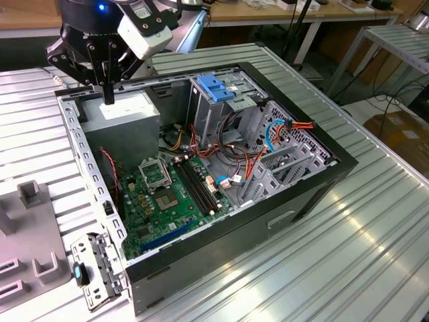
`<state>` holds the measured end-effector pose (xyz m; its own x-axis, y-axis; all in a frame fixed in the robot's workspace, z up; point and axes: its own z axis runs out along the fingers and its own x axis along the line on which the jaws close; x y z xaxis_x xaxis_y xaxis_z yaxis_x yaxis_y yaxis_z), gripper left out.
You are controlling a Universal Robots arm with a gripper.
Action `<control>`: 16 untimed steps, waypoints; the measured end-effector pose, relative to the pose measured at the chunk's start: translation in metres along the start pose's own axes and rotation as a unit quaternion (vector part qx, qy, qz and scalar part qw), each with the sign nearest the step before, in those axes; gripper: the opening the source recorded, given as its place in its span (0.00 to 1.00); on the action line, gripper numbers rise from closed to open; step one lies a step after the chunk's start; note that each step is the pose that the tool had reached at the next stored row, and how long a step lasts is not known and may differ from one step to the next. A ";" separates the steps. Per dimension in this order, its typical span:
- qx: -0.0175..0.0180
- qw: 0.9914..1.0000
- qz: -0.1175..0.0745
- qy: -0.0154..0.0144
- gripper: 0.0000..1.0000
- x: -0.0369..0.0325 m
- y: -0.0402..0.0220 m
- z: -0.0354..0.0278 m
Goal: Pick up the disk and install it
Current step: 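Reach for the disk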
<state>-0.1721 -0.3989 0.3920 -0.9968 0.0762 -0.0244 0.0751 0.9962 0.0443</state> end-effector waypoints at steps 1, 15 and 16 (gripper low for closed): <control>0.000 1.000 0.000 0.000 0.11 0.0006 -0.0001 0.0000; 0.000 1.000 0.000 0.000 0.11 0.0101 -0.0008 0.0002; 0.000 1.000 0.000 0.000 0.11 0.0107 -0.0008 0.0002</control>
<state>-0.1828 -0.3989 0.3915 -0.9968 0.0762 -0.0245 0.0751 0.9962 0.0444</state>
